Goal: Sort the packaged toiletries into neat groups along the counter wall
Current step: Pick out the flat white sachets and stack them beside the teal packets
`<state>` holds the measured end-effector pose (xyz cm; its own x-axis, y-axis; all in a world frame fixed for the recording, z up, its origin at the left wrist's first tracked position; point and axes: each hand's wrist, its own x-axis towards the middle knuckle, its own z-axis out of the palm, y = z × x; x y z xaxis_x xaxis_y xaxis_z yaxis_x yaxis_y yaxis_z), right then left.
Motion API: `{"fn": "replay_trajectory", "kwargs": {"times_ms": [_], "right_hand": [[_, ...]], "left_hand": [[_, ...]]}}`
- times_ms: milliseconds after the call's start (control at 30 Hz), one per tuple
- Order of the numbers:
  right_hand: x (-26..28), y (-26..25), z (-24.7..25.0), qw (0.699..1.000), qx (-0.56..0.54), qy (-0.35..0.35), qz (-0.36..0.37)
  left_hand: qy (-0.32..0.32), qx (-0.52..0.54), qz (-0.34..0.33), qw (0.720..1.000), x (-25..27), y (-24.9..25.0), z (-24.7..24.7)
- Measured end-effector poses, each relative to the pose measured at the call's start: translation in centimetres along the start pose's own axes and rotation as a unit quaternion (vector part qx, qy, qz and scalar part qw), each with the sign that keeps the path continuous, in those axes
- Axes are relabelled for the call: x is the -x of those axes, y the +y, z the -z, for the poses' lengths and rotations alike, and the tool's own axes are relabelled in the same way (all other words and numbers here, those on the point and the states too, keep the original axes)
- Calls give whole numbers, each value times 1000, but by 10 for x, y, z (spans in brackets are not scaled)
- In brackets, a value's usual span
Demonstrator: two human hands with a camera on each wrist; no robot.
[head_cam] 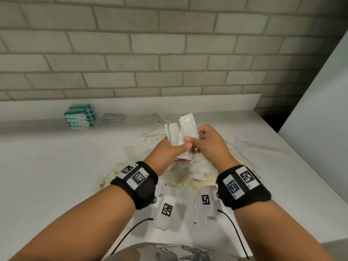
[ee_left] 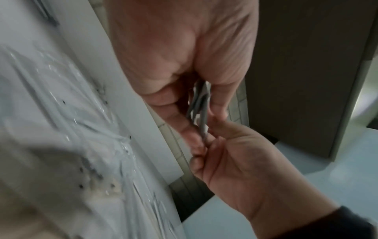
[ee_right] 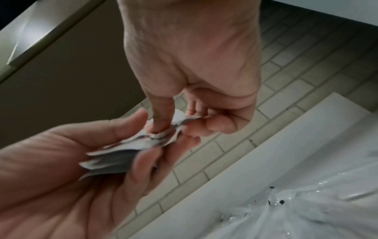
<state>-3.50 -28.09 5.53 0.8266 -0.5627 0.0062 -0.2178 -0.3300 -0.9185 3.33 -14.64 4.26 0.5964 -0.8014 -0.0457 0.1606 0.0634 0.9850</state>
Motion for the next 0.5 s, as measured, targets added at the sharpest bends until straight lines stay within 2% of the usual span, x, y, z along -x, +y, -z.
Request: {"fn": "replay_trajectory", "kwargs": {"times_ms": [100,200,267,333,367,500], "right_hand": [[3,-5,-8,1000,-7,25,15],[6,-13,-17,995,-21,60,75],[11,-20,-27,982,88,57,155],[15,-23,-40,962,173,25,210],[17,-24,-46,960,181,2,215],[22,-29,-60,969,115,-94,196]], "left_hand": [[14,24,-2,1000,14,5,19],[37,64,2,997,24,10,34],[47,91,-2,995,29,14,42],[56,109,-4,992,34,20,51],[63,109,-6,992,37,22,56],[99,63,-15,993,48,24,78]]}}
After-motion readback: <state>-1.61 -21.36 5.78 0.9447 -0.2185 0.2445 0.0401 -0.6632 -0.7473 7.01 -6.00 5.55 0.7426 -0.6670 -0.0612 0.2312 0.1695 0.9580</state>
